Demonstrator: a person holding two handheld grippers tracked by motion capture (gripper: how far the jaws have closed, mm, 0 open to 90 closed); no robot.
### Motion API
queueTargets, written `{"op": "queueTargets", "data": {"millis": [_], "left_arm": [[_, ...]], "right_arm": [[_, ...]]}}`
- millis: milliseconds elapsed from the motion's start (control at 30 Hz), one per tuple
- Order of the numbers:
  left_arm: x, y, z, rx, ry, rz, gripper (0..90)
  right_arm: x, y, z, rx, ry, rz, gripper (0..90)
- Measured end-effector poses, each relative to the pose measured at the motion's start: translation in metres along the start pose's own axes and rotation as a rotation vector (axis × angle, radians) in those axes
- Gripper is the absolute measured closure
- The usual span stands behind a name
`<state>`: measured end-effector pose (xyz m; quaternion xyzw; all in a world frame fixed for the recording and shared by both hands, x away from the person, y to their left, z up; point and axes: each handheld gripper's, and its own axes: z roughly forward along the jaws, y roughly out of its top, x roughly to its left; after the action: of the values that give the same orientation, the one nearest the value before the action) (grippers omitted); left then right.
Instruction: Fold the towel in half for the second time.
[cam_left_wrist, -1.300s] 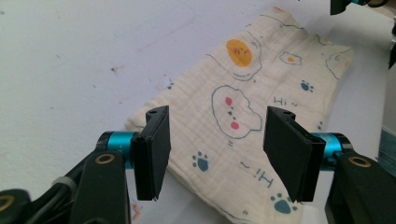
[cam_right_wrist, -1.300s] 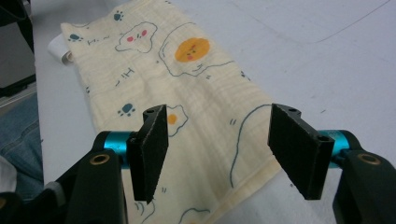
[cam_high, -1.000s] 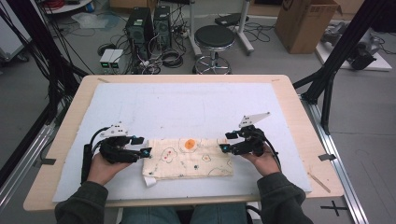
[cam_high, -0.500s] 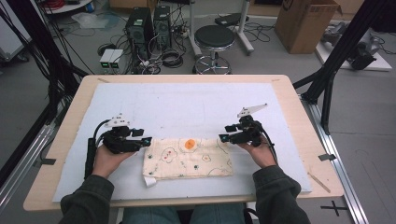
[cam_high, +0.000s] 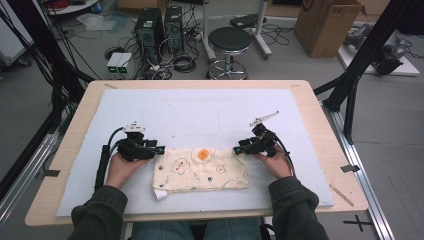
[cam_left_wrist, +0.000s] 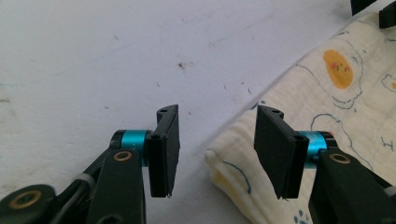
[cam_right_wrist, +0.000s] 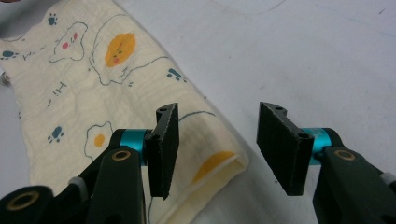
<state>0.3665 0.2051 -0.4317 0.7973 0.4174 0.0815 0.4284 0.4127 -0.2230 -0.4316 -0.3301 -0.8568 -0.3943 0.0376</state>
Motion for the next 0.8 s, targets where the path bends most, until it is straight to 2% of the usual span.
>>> {"op": "queueTargets", "data": {"millis": [133, 300, 333, 467, 567, 667, 800], "left_arm": [[-0.001, -0.001, 0.005, 0.059, -0.001, 0.03, 57.3], [-0.002, -0.003, 0.007, 0.082, 0.004, 0.048, 70.2], [-0.003, -0.003, 0.007, 0.082, 0.017, 0.055, 72.8], [-0.005, -0.003, 0.007, 0.086, 0.009, 0.07, 82.7], [-0.005, -0.003, 0.006, 0.079, 0.014, 0.065, 84.3], [-0.005, -0.002, 0.003, 0.077, 0.023, 0.073, 84.8], [-0.004, 0.001, -0.004, 0.043, 0.039, 0.066, 85.0]], "right_arm": [[-0.001, -0.001, 0.003, 0.011, 0.007, -0.006, 51.5], [0.0, -0.002, 0.005, 0.033, -0.004, -0.013, 61.5], [0.0, -0.003, 0.004, 0.035, -0.005, -0.014, 64.2], [0.002, -0.004, 0.003, 0.053, -0.038, -0.04, 74.3], [0.003, -0.004, 0.002, 0.064, -0.041, -0.047, 81.0], [0.004, -0.004, 0.002, 0.07, -0.044, -0.05, 83.2], [0.013, -0.001, -0.001, 0.066, -0.07, -0.096, 84.2]]}}
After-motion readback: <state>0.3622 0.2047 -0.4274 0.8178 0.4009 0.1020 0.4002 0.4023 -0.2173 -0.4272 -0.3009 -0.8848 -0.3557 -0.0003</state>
